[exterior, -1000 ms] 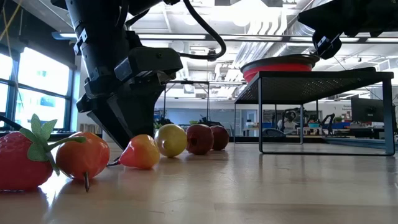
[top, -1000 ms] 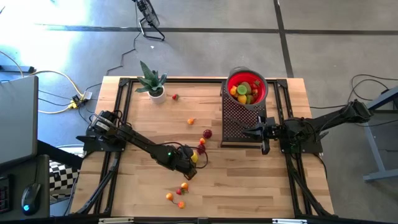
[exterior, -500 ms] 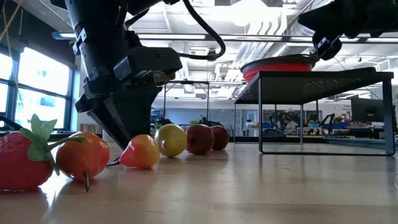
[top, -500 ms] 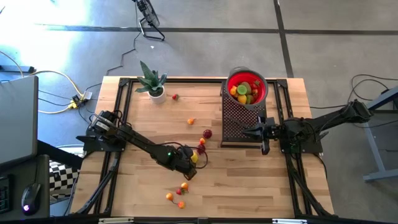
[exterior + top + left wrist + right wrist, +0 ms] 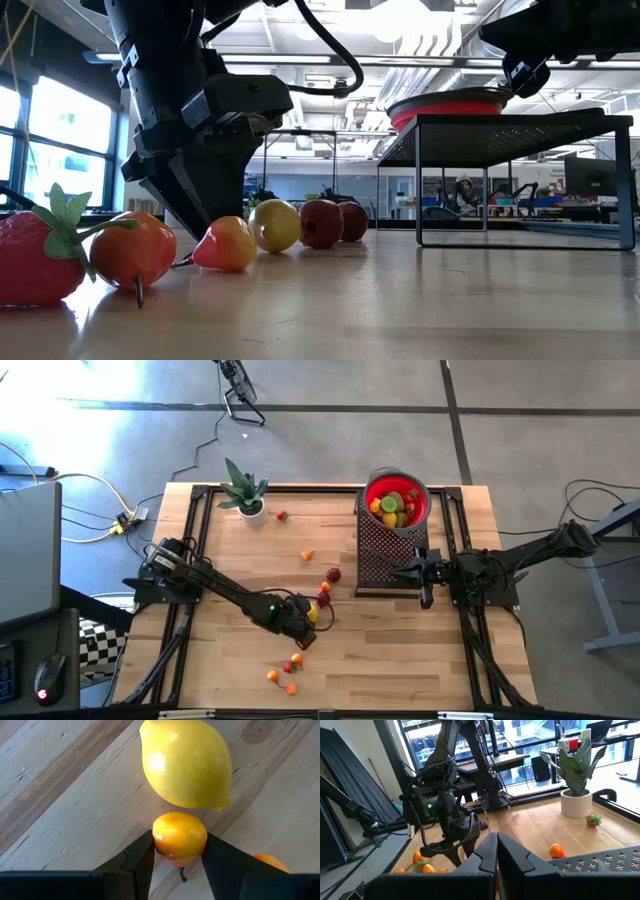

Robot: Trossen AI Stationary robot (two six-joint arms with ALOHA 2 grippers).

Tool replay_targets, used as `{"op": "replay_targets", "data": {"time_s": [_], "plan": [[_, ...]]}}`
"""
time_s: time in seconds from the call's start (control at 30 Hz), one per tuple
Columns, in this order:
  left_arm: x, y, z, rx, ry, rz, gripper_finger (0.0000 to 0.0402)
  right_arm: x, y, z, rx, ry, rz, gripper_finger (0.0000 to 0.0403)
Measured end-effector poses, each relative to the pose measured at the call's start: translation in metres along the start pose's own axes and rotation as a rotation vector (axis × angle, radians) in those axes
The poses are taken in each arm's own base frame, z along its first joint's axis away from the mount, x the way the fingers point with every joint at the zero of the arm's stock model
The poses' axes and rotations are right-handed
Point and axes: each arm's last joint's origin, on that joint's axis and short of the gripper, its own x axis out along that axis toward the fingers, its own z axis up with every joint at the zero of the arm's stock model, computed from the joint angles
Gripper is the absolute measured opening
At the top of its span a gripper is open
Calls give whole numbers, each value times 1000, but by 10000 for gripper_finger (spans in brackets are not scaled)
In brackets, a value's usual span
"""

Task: Pick & Place Fruit
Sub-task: Put the pear into the strainer bowl on the shelf

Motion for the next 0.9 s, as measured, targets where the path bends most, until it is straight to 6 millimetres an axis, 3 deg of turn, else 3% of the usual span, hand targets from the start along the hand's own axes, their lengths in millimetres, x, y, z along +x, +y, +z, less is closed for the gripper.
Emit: {"op": "replay_targets", "data": {"time_s": [0.47,0.9], "plan": [[2,2,7,-5,-10,-2,202,0,0,0,0,0,0,5],[2,4,10,-10,-60,29,205,0,0,0,0,-1,1,5]]}}
